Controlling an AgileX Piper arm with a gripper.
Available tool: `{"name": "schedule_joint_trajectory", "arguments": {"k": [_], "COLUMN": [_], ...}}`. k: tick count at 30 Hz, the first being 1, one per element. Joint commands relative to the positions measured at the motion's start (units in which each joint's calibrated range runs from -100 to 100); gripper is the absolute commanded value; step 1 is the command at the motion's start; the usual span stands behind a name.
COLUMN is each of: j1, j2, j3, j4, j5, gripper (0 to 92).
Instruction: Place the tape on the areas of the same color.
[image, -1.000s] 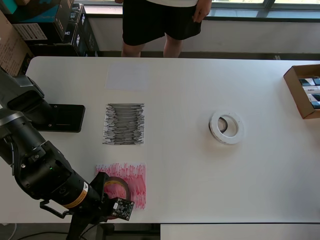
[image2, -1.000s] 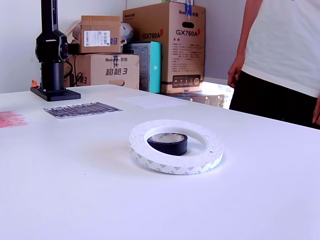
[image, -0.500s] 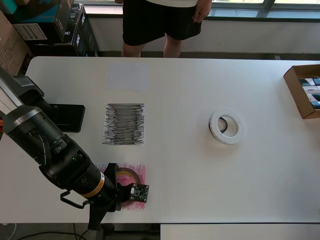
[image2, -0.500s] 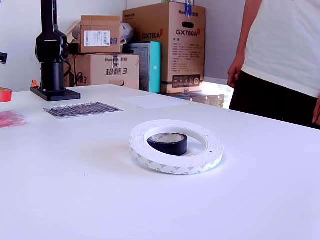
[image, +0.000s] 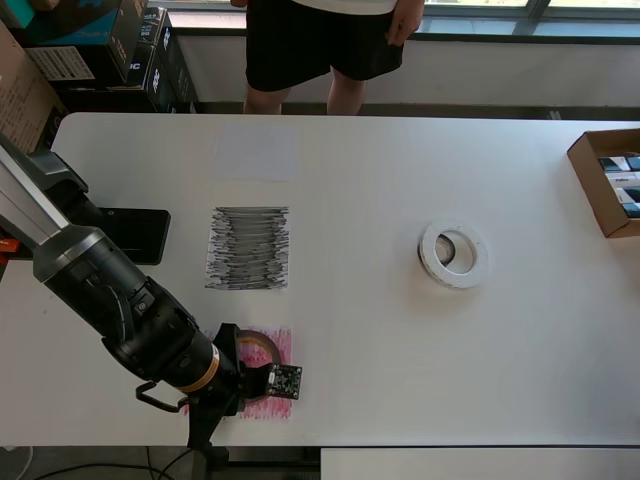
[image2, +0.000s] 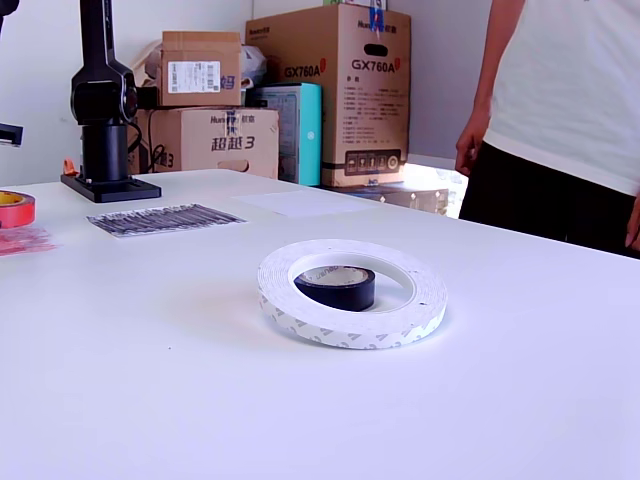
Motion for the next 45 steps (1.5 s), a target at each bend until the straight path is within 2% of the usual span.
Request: {"name": "schedule_joint_trajectory", "arguments": {"k": [1, 7, 36, 39, 45], "j1": [-0.3, -0.8, -0.5, -0.5, -0.5], "j2": [0.6, 0.6, 0.8, 0.8, 0.8], "j3": [-0.2, 1.7, 1.2, 1.2, 1.1], "j4": [0.7, 0.0, -0.1, -0.1, -0.2], "j5": [-0.3, -2.4, -2.5, -2.5, -1.8], "gripper": [0.0, 0.0, 0.8, 9.2, 41.8]}}
